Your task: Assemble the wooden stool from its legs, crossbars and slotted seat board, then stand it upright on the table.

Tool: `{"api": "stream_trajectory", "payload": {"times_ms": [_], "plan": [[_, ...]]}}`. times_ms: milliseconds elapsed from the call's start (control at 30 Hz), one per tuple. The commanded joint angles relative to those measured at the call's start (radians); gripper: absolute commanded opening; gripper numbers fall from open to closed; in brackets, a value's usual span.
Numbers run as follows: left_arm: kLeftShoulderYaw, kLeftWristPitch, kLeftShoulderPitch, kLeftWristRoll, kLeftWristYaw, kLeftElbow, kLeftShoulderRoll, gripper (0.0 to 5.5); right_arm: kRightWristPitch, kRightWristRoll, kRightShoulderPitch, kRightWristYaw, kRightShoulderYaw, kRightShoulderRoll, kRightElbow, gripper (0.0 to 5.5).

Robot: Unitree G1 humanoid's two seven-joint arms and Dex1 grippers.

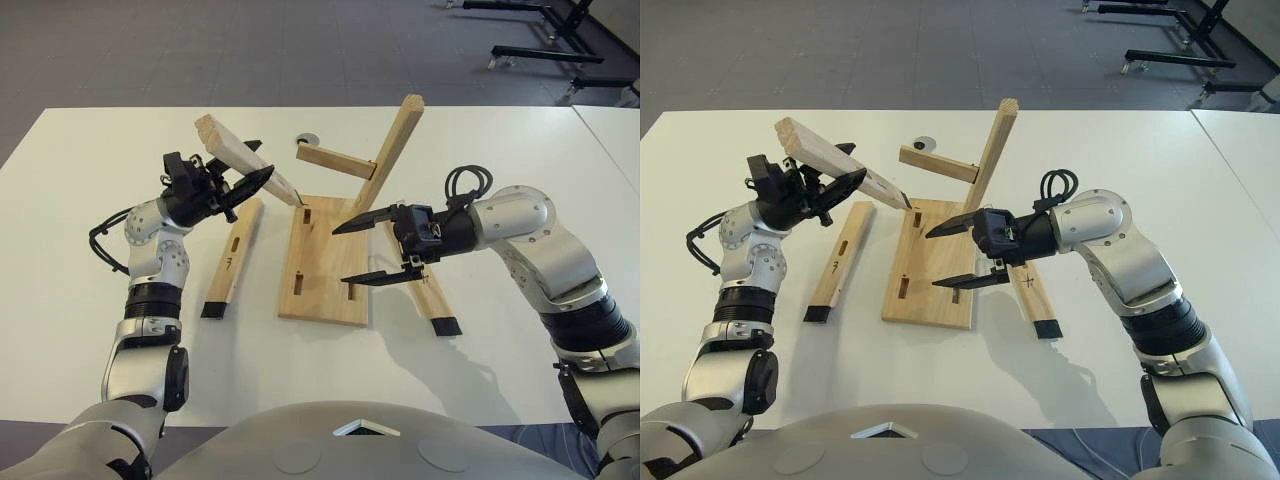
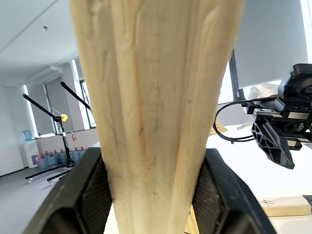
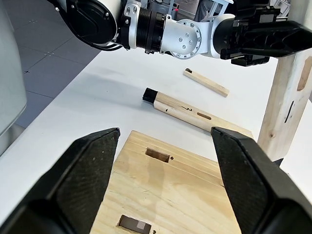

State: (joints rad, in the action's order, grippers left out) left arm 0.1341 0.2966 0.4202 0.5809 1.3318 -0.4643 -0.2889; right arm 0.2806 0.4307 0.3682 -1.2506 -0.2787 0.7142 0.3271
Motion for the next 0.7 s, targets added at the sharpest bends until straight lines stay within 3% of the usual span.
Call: {"api": "stream_trajectory", "payload": {"times_ms": [33, 700], "plan": [[0.0, -0.008, 0.025, -0.009, 0.026, -0.031, -0.01, 2.02, 0.0, -0.01, 0.015, -0.012, -0.005, -0.003, 0.01, 3.45], [-0.071, 0.072, -0.036, -0.095, 0.038, -0.065, 0.052, 2.02, 0.013, -0.004, 0.066, -0.105, 0.014, 0.012, -0.031, 3.45]]}}
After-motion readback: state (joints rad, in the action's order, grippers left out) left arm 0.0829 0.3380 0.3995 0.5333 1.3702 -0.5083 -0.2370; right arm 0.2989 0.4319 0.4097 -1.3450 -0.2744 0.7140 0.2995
